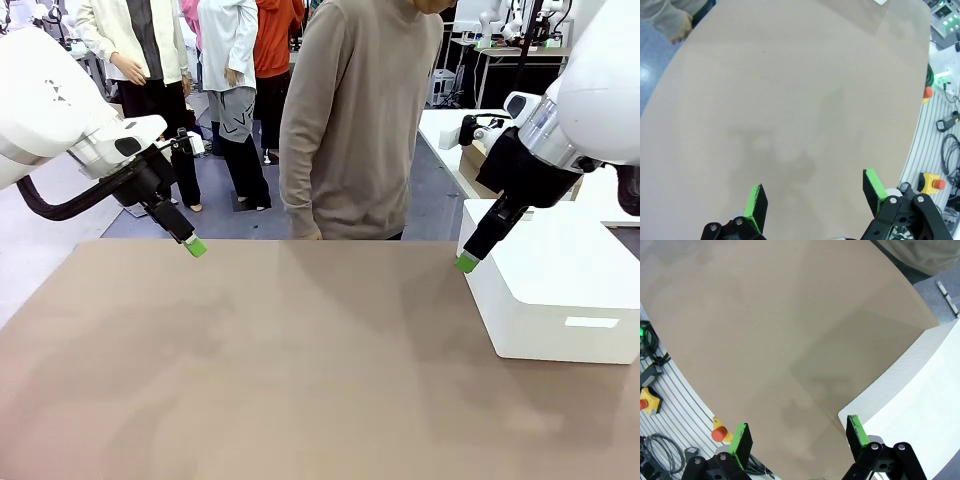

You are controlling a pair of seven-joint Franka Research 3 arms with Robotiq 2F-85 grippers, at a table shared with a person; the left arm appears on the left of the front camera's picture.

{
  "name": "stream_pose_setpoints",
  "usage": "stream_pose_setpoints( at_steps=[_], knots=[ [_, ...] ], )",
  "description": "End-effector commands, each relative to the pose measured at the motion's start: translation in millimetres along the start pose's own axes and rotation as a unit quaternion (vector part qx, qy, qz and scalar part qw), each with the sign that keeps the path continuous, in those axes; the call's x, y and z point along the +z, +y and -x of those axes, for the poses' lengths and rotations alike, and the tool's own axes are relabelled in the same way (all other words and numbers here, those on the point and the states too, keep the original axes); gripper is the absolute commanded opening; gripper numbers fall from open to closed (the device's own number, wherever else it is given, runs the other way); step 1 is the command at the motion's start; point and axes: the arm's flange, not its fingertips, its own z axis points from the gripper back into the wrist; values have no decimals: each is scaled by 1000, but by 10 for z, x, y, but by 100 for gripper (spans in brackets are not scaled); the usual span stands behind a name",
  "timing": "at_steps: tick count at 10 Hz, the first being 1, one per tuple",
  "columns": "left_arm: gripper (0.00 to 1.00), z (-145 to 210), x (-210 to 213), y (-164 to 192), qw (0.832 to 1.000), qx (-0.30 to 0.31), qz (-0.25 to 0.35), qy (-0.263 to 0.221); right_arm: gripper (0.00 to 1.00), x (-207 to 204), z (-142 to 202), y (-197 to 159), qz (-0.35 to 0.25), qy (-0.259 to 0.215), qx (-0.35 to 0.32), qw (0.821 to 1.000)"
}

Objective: Pack the shoes into the box.
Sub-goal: Press down on the lid of the Shoes Box.

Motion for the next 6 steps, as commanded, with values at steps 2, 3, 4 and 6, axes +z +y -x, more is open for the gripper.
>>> stream_pose_setpoints(
  at_steps=[2,3,4,6],
  knots=[
    [100,15,16,-1,1000,3,0,2,100,-8,2,-21,3,2,-3,1000],
    [100,15,16,-1,1000,3,0,2,100,-8,2,-21,3,2,-3,1000],
    [100,15,16,-1,1000,3,0,2,100,-8,2,-21,3,2,-3,1000],
    [100,15,16,-1,1000,3,0,2,100,-8,2,-21,3,2,-3,1000]
  ],
)
